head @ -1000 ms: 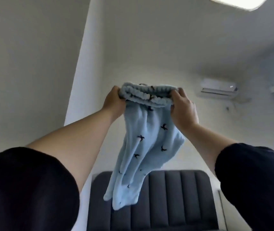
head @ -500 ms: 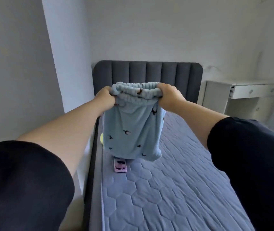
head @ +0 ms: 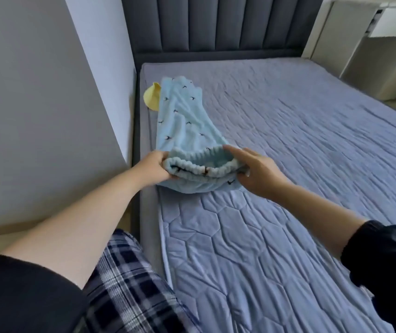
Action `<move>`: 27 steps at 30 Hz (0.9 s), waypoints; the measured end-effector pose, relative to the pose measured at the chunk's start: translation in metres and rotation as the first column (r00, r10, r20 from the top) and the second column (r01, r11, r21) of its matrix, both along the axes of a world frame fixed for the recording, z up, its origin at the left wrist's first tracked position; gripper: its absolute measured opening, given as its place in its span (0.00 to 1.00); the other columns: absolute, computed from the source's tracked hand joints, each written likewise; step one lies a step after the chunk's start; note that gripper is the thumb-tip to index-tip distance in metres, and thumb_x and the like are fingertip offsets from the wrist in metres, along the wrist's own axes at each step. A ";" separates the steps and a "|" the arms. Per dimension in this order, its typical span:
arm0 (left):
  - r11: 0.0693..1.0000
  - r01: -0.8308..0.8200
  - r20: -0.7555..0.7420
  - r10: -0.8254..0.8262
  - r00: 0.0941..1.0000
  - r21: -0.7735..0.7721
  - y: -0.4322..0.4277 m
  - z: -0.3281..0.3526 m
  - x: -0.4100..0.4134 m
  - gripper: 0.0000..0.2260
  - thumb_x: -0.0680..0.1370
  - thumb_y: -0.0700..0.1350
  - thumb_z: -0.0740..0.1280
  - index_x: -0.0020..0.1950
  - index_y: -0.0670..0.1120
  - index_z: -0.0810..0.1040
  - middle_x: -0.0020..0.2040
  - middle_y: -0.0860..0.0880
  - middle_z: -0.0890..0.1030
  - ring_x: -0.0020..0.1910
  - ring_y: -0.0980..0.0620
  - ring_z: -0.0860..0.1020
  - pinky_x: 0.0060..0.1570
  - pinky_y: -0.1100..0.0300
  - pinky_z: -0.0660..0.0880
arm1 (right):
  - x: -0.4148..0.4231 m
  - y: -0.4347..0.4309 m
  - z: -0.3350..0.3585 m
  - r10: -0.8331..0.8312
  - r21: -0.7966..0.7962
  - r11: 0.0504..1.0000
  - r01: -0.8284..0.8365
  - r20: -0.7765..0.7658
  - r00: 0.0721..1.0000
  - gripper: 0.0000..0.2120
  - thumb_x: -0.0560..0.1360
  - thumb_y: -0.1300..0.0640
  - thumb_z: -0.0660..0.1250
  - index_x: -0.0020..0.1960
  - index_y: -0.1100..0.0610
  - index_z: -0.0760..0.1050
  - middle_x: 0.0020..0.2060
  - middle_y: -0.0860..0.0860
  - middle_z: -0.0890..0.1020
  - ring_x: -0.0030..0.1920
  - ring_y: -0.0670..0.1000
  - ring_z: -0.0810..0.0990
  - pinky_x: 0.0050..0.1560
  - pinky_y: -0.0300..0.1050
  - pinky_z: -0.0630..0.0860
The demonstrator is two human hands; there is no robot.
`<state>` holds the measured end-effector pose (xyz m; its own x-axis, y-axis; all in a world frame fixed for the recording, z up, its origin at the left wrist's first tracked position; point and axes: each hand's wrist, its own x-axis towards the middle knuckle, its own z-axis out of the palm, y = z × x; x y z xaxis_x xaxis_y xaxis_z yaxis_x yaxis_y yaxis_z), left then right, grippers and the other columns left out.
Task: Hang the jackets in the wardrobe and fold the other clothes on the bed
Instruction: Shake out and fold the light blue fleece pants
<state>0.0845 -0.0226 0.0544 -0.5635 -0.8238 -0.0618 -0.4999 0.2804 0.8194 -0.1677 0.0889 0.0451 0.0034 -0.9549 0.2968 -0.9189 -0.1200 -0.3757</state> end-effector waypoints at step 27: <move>0.366 0.270 0.028 -0.637 0.770 0.890 0.069 -0.119 -0.003 0.09 0.74 0.33 0.63 0.47 0.44 0.80 0.42 0.48 0.83 0.43 0.51 0.81 0.52 0.54 0.75 | 0.030 0.041 -0.088 0.243 0.972 0.198 -0.124 0.074 0.967 0.05 0.68 0.63 0.71 0.38 0.54 0.78 0.34 0.45 0.78 0.36 0.43 0.75 0.36 0.32 0.71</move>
<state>0.0816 0.0465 -0.0648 -0.6210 0.0991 -0.7776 -0.7826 -0.1342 0.6079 -0.1381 0.1303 -0.0424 0.1877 -0.4702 -0.8624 -0.9571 0.1099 -0.2683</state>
